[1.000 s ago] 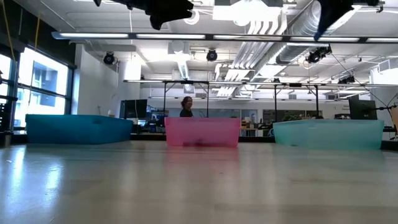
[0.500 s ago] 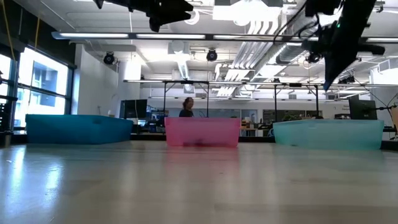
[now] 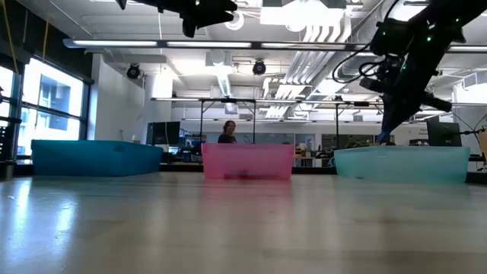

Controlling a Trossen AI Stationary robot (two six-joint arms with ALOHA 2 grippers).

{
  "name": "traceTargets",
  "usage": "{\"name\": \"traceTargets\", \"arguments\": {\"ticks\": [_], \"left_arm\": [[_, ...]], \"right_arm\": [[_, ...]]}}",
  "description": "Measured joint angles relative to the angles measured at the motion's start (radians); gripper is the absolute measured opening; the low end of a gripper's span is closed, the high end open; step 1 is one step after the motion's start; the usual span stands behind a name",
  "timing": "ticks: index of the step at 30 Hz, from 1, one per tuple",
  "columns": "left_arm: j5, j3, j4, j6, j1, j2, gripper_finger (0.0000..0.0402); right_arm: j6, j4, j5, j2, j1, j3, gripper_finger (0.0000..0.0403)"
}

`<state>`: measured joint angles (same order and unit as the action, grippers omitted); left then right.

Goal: Sort crayons/erasers/pens/pencils in bins
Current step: Put the blue eraser into the green bin, then return to Home Position

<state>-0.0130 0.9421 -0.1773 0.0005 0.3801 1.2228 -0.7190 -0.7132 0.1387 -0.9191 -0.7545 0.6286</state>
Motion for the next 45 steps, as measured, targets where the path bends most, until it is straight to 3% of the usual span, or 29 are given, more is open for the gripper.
{"name": "traceTargets", "arguments": {"ticks": [5,11,17,27,35,45], "left_arm": [[-0.001,0.000,-0.007,-0.020,-0.001,0.000,0.0154],[-0.001,0.000,-0.006,-0.048,-0.001,-0.005,0.0154],[-0.001,0.000,0.034,-0.058,-0.001,-0.091,0.0154],[-0.001,0.000,0.327,-0.058,-0.015,-0.279,0.0154],[0.007,0.000,0.402,-0.033,-0.065,-0.319,0.0154],[0.087,-0.223,0.295,-0.129,-0.126,-0.466,0.0154]], "right_arm": [[0.018,0.057,-0.084,-0.026,-0.054,-0.044,0.0005],[0.017,0.061,-0.100,-0.065,-0.059,-0.051,0.0006],[0.013,0.064,-0.117,-0.098,-0.059,-0.051,0.0024],[-0.015,0.135,-0.117,-0.142,-0.059,-0.051,0.0109],[-0.014,0.114,-0.135,-0.139,-0.054,-0.021,0.0159],[0.005,0.118,-0.081,-0.091,0.061,0.111,0.0160]]}}
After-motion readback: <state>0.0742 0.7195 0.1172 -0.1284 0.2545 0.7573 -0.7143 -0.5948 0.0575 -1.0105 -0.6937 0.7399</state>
